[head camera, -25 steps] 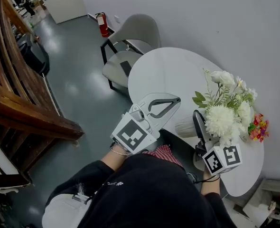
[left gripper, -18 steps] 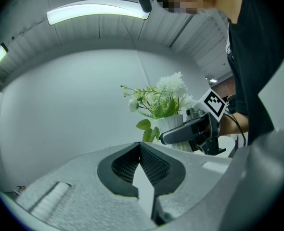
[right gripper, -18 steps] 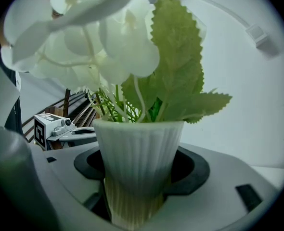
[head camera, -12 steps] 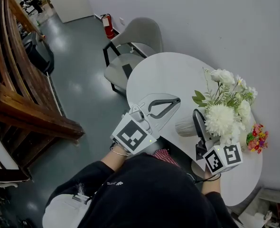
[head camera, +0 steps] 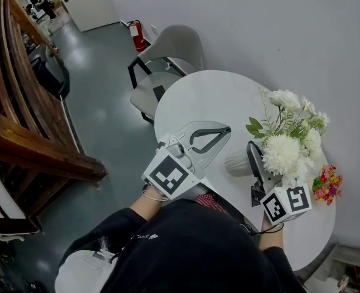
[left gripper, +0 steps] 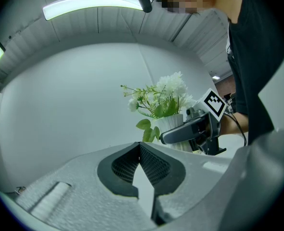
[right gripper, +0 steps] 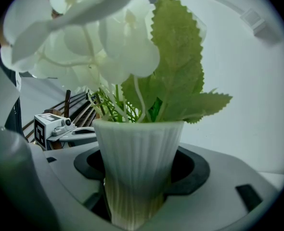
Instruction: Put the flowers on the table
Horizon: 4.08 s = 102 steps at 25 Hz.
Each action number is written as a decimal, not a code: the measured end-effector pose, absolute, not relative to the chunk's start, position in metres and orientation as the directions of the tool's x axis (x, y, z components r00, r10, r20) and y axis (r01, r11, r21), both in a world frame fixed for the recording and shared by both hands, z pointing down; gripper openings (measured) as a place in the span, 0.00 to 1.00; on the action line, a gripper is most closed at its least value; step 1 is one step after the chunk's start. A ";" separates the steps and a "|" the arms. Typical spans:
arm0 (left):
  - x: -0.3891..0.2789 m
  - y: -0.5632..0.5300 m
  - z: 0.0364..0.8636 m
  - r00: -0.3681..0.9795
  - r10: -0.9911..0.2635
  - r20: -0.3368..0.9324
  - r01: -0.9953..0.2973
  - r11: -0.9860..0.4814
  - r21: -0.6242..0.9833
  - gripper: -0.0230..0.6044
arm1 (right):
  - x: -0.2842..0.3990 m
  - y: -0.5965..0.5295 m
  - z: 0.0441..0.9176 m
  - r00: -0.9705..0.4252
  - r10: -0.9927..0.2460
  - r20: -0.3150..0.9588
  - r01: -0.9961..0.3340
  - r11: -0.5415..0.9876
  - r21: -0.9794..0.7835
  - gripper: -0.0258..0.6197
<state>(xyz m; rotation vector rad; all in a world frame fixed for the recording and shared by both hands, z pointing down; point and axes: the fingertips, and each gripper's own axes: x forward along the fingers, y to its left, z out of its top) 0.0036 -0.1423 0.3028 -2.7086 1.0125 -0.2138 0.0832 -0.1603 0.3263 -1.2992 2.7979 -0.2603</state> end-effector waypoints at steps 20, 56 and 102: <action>0.002 -0.149 0.311 0.751 -0.656 0.076 -0.620 -0.740 -0.260 0.03 | 0.086 -0.162 0.330 -0.637 -0.770 0.039 -0.763 0.623 -0.170 0.57; 0.005 -0.168 0.302 0.863 -0.498 0.081 -0.456 -0.839 -0.296 0.03 | 0.080 -0.168 0.322 -0.501 -0.865 0.028 -0.856 0.490 -0.162 0.57; 0.006 -0.168 0.317 0.892 -0.438 0.112 -0.410 -0.888 -0.209 0.03 | 0.084 -0.164 0.325 -0.424 -0.901 0.093 -0.899 0.406 -0.167 0.57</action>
